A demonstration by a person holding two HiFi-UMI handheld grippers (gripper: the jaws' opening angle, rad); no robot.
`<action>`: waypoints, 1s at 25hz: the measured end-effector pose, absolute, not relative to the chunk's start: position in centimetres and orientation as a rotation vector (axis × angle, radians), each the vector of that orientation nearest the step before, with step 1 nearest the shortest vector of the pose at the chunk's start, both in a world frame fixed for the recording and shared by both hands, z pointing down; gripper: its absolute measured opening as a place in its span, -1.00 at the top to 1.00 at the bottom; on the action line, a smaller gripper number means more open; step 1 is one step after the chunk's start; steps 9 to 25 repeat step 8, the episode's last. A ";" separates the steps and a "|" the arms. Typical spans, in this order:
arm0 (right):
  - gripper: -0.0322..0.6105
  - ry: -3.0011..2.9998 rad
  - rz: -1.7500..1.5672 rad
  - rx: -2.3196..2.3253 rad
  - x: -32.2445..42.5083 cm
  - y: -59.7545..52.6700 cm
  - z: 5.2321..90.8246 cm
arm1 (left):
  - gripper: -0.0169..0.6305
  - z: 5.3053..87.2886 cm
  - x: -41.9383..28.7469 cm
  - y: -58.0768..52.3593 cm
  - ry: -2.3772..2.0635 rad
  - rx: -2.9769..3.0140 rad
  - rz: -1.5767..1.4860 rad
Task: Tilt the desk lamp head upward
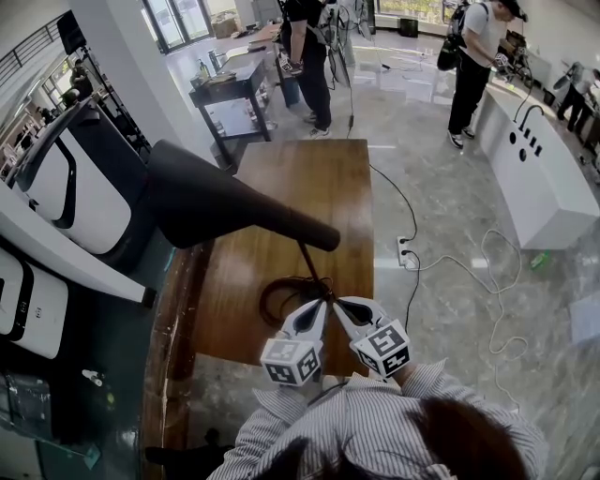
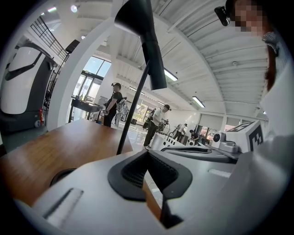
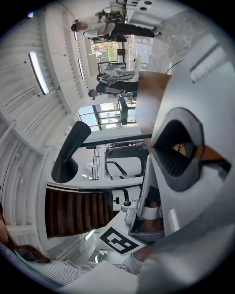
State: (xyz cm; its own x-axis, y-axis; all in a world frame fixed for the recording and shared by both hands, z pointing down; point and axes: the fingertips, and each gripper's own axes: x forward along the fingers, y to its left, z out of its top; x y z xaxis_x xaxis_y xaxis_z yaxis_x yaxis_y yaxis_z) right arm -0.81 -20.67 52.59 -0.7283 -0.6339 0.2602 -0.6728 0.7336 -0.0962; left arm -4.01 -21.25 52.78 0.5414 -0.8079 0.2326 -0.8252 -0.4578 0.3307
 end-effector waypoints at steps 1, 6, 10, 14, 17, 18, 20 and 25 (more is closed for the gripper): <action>0.89 -2.726 0.274 1.038 -0.8 -20.7 52.6 | 0.93 52.8 -4.0 -21.2 -1.332 2.375 0.056; 0.89 -2.727 0.284 1.014 -1.0 -20.5 52.8 | 0.93 52.8 -4.0 -21.1 -1.323 2.370 0.052; 0.89 -2.727 0.285 1.007 -1.1 -20.5 52.9 | 0.93 52.9 -3.9 -21.1 -1.320 2.373 0.056; 0.89 -2.727 0.285 1.007 -1.1 -20.5 52.9 | 0.93 52.9 -3.9 -21.1 -1.320 2.373 0.056; 0.89 -2.727 0.285 1.007 -1.1 -20.5 52.9 | 0.93 52.9 -3.9 -21.1 -1.320 2.373 0.056; 0.89 -2.727 0.285 1.007 -1.1 -20.5 52.9 | 0.93 52.9 -3.9 -21.1 -1.320 2.373 0.056; 0.89 -2.727 0.285 1.007 -1.1 -20.5 52.9 | 0.93 52.9 -3.9 -21.1 -1.320 2.373 0.056; 0.89 -2.727 0.285 1.007 -1.1 -20.5 52.9 | 0.93 52.9 -3.9 -21.1 -1.320 2.373 0.056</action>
